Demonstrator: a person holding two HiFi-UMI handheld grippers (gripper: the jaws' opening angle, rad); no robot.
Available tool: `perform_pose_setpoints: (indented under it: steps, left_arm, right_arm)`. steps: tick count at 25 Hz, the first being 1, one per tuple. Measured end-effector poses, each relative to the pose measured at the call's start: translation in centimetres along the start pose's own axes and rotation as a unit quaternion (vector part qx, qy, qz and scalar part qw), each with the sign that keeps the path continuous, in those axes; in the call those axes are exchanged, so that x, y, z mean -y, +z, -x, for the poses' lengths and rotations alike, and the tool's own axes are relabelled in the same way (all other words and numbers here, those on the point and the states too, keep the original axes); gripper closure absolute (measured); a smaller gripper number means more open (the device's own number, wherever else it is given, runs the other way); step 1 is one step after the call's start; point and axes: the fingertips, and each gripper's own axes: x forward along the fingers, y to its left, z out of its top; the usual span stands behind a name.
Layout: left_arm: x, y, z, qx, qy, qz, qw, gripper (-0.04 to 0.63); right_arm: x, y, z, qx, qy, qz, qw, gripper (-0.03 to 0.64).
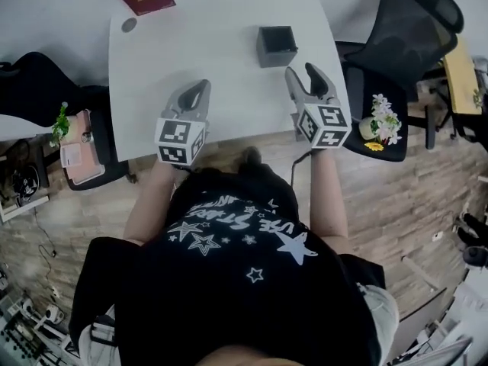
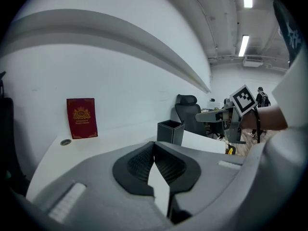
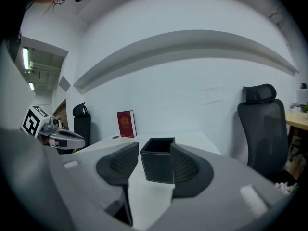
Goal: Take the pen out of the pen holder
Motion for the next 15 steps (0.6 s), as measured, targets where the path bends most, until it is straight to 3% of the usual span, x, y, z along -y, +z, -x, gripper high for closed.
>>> perform_pose_setpoints:
  steps: [15]
  left_arm:
    - [0.5, -0.6, -2.1, -0.023, 0.062, 0.001, 0.9978, 0.584]
  right_arm:
    - [2.6, -0.5, -6.7, -0.024, 0.056, -0.023, 0.998, 0.466]
